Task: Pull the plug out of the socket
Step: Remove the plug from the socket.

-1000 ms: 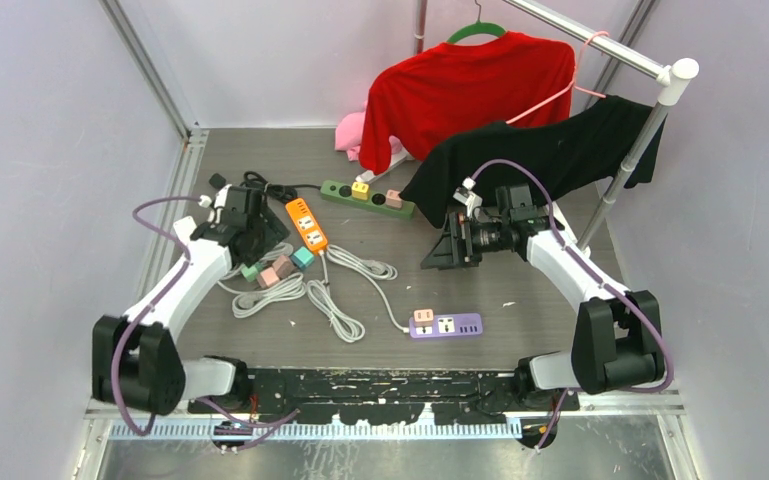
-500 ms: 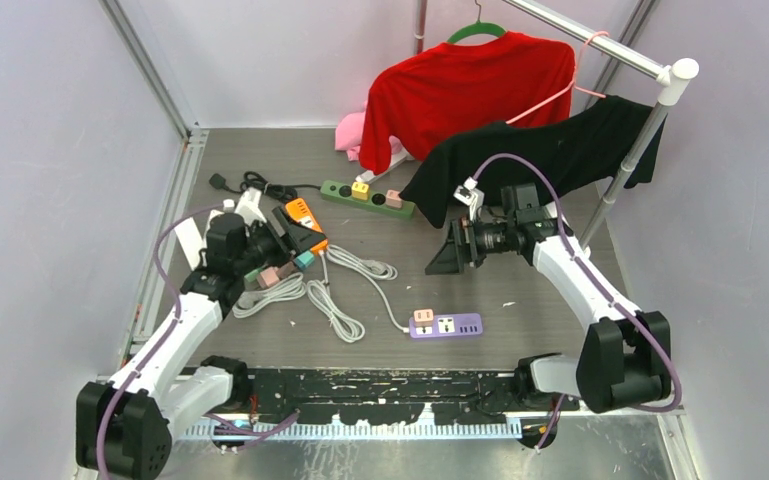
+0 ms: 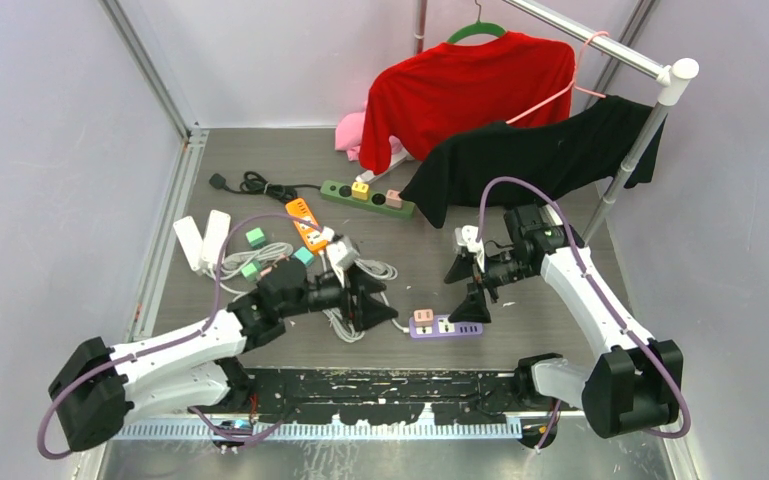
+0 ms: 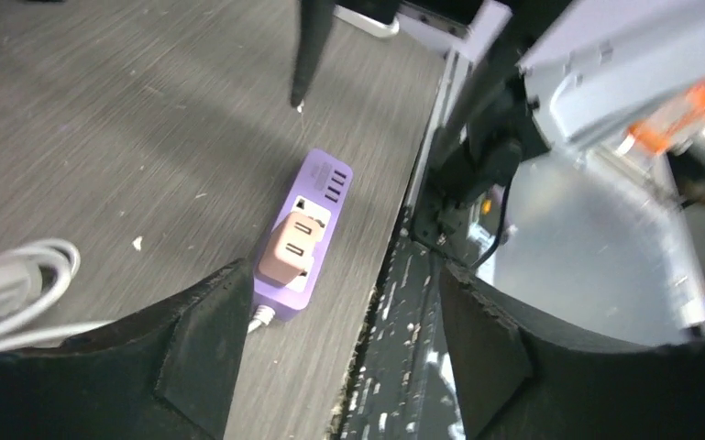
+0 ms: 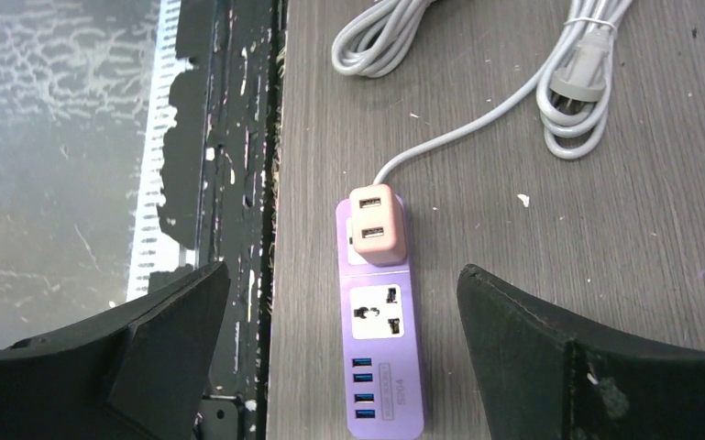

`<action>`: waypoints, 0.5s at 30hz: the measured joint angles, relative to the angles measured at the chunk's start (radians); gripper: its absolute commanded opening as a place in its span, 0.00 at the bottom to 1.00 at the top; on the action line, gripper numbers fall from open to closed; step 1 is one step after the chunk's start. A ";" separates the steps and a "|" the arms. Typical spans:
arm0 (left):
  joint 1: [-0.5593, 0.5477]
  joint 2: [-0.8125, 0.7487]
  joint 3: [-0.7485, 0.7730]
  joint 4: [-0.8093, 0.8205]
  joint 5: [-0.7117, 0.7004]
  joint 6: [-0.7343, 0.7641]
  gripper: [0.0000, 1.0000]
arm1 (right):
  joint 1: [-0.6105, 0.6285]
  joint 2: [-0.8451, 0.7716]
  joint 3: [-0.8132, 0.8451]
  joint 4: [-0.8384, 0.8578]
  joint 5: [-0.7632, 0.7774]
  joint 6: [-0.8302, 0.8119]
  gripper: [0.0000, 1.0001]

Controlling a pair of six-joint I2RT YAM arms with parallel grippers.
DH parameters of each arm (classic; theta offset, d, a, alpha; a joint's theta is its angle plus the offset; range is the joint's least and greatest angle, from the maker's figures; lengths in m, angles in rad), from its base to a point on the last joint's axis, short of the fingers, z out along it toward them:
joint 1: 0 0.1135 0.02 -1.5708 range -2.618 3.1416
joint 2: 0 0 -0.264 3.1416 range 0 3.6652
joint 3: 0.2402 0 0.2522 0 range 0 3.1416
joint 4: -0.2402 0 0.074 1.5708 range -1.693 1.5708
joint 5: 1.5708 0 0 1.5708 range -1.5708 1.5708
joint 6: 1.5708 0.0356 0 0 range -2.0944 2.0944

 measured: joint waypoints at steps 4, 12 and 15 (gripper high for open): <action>-0.159 -0.020 -0.049 0.050 -0.093 0.224 0.93 | -0.001 0.000 0.000 -0.071 0.003 -0.132 1.00; -0.192 0.079 -0.101 0.157 -0.150 0.406 0.96 | -0.009 0.011 0.000 -0.119 0.029 -0.247 0.99; -0.192 0.180 -0.084 0.195 -0.129 0.431 0.94 | -0.011 0.011 0.000 -0.127 0.034 -0.271 0.99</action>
